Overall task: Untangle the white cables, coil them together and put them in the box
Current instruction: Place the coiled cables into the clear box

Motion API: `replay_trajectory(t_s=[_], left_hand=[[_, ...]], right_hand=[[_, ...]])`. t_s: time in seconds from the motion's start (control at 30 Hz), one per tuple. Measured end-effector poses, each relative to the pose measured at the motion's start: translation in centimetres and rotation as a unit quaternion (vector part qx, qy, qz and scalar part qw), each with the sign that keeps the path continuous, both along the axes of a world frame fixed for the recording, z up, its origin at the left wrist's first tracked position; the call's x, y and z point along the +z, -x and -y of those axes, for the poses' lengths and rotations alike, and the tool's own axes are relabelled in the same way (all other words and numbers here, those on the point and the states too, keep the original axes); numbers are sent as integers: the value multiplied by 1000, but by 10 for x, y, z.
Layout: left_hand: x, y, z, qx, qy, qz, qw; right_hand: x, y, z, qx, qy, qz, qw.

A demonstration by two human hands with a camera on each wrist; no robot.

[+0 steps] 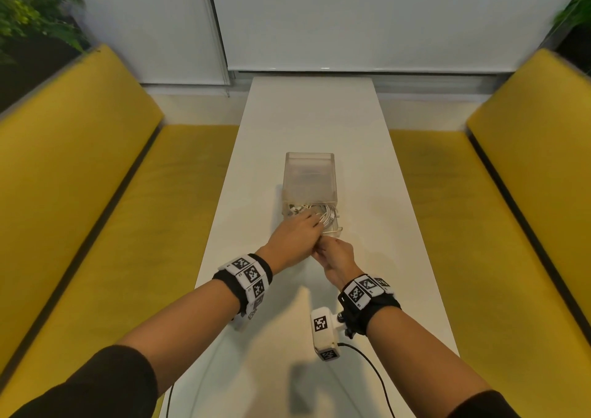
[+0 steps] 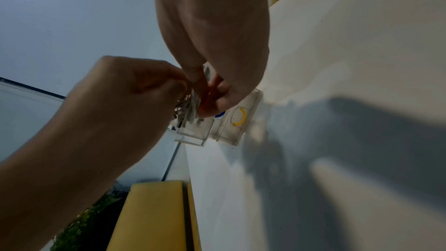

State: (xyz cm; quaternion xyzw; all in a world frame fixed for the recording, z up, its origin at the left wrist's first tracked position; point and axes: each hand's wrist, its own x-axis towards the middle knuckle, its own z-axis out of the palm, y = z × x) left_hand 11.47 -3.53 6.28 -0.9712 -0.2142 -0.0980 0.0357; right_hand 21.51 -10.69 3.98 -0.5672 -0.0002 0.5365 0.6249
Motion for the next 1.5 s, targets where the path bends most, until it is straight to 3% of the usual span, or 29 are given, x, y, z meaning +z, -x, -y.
replay_trajectory(t_s=[0.13, 0.27, 0.33, 0.4, 0.5, 0.57, 0.7, 0.83, 1.07, 1.23, 1.37, 1.43, 1.5], left_hand=[[-5, -5, -1, 54, 115, -60, 990], [-2, -8, -17, 93, 219, -144, 961], [-2, -8, -18, 95, 246, -143, 954], [-1, -4, -13, 74, 213, -53, 973], [-1, 9, -8, 95, 87, 52, 990], [-3, 15, -9, 134, 73, 44, 987], [-14, 20, -9, 139, 53, 23, 989], [-14, 18, -11, 172, 81, 37, 981], [-13, 8, -2, 150, 113, -33, 982], [-10, 17, -10, 122, 166, -20, 978], [-3, 21, -12, 124, 65, -64, 988], [1, 27, -8, 111, 61, -34, 991], [3, 45, 2, 106, 135, 42, 984]], right_hand=[[0, -2, 1, 11, 9, 21, 1000], [0, -2, 0, 17, -19, 9, 1000], [-2, 0, -1, 17, -21, 7, 1000], [-4, 1, -1, 13, -20, 7, 1000], [-7, 2, -3, -1, -26, -11, 1000], [-9, 2, -5, -7, -26, -21, 999], [-10, 2, -5, -14, -24, -29, 999], [-10, 1, -4, -10, -25, -25, 999], [-10, -1, -1, 4, -48, -15, 999], [-11, 4, -3, 2, -43, -11, 999], [-10, 7, -5, -5, -51, -26, 998], [-11, 7, -6, -11, -49, -32, 998], [-12, 8, -9, -13, -49, -39, 998]])
